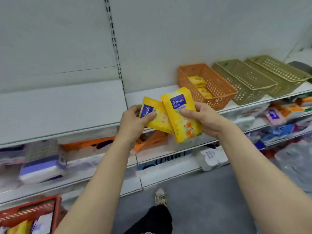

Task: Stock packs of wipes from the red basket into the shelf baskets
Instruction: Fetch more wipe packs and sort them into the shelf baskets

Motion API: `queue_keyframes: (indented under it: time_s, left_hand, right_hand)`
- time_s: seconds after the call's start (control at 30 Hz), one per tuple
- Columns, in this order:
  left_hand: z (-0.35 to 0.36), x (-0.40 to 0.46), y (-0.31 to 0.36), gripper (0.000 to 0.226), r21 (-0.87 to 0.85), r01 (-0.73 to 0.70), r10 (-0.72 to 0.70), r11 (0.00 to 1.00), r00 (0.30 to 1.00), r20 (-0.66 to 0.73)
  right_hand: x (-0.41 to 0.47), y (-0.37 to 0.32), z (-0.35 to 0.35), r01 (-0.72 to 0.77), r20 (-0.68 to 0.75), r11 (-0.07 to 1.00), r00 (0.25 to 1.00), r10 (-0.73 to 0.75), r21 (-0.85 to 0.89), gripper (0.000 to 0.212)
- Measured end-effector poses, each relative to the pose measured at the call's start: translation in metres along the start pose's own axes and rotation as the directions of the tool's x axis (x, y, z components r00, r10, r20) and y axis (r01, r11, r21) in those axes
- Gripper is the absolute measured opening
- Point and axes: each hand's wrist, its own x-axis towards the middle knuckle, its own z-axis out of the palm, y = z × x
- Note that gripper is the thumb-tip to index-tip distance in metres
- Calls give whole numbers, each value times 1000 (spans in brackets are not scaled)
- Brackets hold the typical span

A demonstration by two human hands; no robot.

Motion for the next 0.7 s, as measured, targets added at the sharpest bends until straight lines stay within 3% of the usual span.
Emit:
queue_keyframes:
  time_s: [0.23,0.37,0.43,0.6,0.7]
  left_hand:
    - [73,133,25,35,-75,-53,46,996,995,-86]
    - [93,191,29,29,-94,-68,46,993,975,-219]
    - [101,207,26,29,-102,-46,17,994,962,-271]
    - [126,233,18,33,-116,-17,-19,993,953,-303]
    - [142,242,19,34,-120,-20,-22,993,941,-339]
  right_hand:
    - [96,-60,-103,72,-138,997,988,-73,-8,43]
    - [146,-75,-164,0,-172,999,985,-8,-46,23]
    - [168,-66,-194,-73,-171,982,984,43,-174,22]
    - [224,-49,-235,-201,-137,769,979,148,-606,66]
    - [256,-50,-241,-147,-108,680,989,100,-718,53]
